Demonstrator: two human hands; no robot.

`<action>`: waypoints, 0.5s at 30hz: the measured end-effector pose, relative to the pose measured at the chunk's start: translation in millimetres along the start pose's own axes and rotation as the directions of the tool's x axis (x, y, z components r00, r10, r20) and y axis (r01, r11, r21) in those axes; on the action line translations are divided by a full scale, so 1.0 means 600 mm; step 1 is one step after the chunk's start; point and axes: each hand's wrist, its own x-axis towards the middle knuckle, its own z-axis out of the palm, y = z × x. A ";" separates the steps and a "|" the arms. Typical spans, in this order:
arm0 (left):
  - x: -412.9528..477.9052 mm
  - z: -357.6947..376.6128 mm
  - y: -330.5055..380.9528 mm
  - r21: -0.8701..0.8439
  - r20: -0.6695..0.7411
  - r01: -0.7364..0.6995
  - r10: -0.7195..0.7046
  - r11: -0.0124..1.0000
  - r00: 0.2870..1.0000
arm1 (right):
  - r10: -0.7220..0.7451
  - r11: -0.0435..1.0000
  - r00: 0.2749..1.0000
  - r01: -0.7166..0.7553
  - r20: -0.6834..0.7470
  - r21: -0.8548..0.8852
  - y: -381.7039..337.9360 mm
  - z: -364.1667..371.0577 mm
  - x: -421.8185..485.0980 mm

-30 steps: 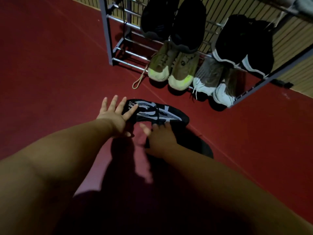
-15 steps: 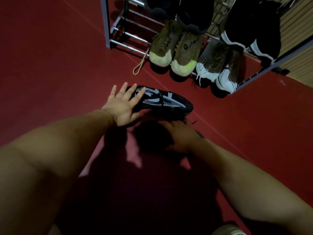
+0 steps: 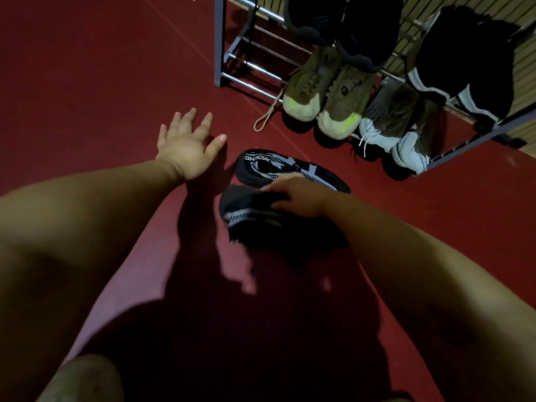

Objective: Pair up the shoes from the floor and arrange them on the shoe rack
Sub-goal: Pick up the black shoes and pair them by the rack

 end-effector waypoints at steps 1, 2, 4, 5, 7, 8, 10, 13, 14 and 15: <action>-0.005 0.003 -0.002 0.012 0.015 -0.004 0.004 1.000 1.000 | 0.042 0.996 0.993 -0.050 -0.108 -0.074 0.010 -0.005 0.002; -0.011 0.007 -0.002 0.026 0.037 -0.012 0.011 1.000 0.999 | 0.106 0.983 0.977 -0.131 -0.184 -0.130 0.019 -0.008 0.003; -0.020 0.020 0.002 0.064 0.101 -0.039 0.033 0.997 0.994 | 0.282 0.944 0.937 -0.309 -0.207 -0.113 0.029 -0.007 0.000; -0.023 0.026 0.005 0.083 0.140 -0.061 0.049 0.995 0.989 | 0.368 0.922 0.915 -0.383 -0.167 -0.065 0.033 -0.005 -0.002; -0.032 0.039 0.013 0.116 0.222 -0.119 0.091 0.986 0.971 | 0.487 0.873 0.872 -0.488 -0.049 -0.014 0.048 0.008 -0.005; -0.036 0.046 0.017 0.128 0.265 -0.154 0.116 0.980 0.957 | 0.525 0.851 0.851 -0.525 0.006 0.015 0.056 0.015 -0.008; -0.045 0.058 0.024 0.154 0.350 -0.237 0.171 0.959 0.921 | 0.579 0.802 0.813 -0.582 0.067 0.131 0.072 0.027 -0.017; -0.058 0.077 0.034 0.214 0.433 -0.357 0.239 0.909 0.869 | 0.626 0.768 0.776 -0.631 0.079 0.111 0.077 0.042 -0.030; -0.060 0.084 0.037 0.235 0.442 -0.380 0.249 0.895 0.861 | 0.633 0.767 0.768 -0.639 0.093 0.056 0.075 0.048 -0.033; -0.061 0.090 0.041 0.257 0.442 -0.389 0.251 0.885 0.861 | 0.635 0.768 0.763 -0.640 0.118 0.009 0.071 0.053 -0.036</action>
